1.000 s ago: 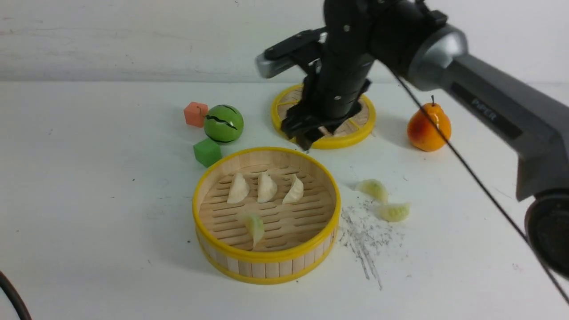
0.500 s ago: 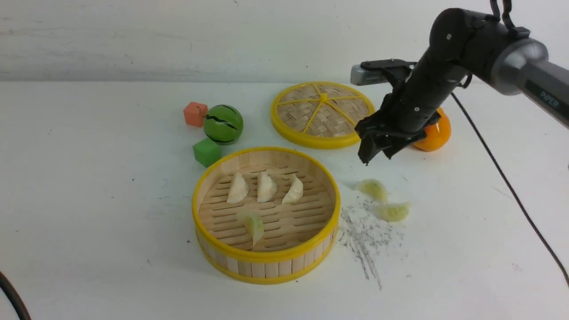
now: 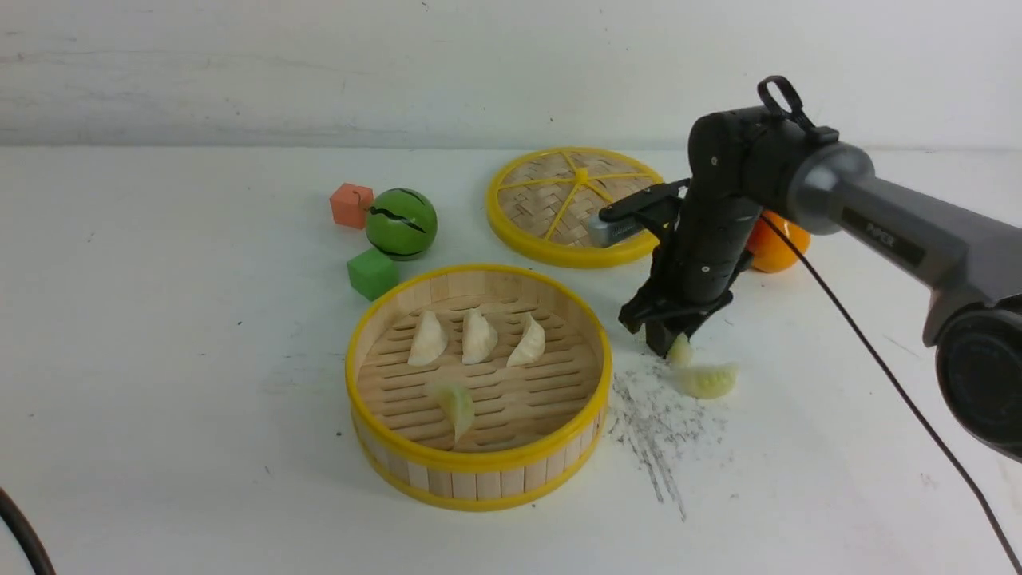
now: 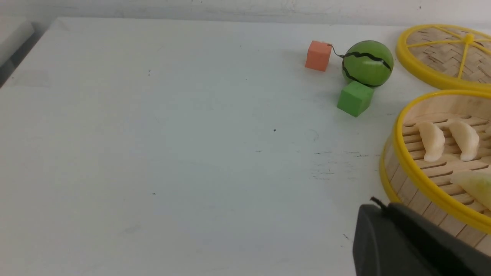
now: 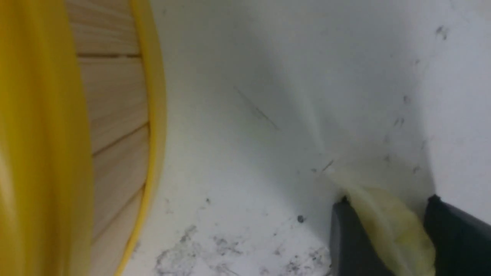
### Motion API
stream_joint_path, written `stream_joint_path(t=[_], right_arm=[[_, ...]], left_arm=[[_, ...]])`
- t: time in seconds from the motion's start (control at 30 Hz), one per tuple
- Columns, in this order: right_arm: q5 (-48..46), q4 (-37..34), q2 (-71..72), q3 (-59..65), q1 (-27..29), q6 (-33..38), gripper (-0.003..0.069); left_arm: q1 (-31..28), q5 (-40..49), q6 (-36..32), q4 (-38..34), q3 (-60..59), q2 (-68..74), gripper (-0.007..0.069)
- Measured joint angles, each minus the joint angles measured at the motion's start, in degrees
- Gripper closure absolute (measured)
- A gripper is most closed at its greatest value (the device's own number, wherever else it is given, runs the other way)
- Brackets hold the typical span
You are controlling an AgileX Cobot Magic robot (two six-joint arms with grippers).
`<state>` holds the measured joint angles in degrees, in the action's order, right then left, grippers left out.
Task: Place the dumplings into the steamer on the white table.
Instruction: 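Reach for and grasp a dumpling lying on the table beside the steamer, then place the dumpling in the bamboo steamer basket with the right gripper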
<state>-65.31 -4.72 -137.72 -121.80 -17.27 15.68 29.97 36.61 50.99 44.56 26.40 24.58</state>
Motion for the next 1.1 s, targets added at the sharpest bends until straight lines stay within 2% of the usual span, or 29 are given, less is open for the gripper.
stream_joint_path(t=[0.03, 0.3, 0.4, 0.5, 0.67, 0.8, 1.1], right_arm=[[-0.3, 0.1, 0.0, 0.0, 0.0, -0.2, 0.0449], [-4.9, 0.3, 3.9, -2.1, 0.0, -2.0, 0.0449], [-5.3, -4.0, 8.7, -4.5, 0.0, -6.6, 0.0449], [-5.6, -9.6, 12.0, -5.2, -1.0, -8.0, 0.0449], [-5.6, -14.4, 12.4, -3.4, -6.9, -7.8, 0.0449], [-5.7, -13.7, 9.0, -1.5, -11.4, -7.6, 0.0449], [-2.8, -10.3, 4.2, -1.2, -15.1, -7.6, 0.0449]], left_arm=[[0.0, 0.0, 0.0, 0.0, 0.0, 0.0, 0.0615], [0.0, 0.0, 0.3, 0.0, 0.0, 0.0, 0.0608], [0.0, 0.0, 0.4, 0.0, 0.0, 0.0, 0.0607], [0.0, 0.0, 0.4, 0.3, 0.0, 0.0, 0.0606], [0.0, -0.1, 0.4, 0.4, 0.0, 0.0, 0.0606], [0.0, -0.1, 0.4, 0.4, 0.0, 0.0, 0.0606], [0.0, 0.0, 0.4, 0.4, 0.0, 0.0, 0.0596]])
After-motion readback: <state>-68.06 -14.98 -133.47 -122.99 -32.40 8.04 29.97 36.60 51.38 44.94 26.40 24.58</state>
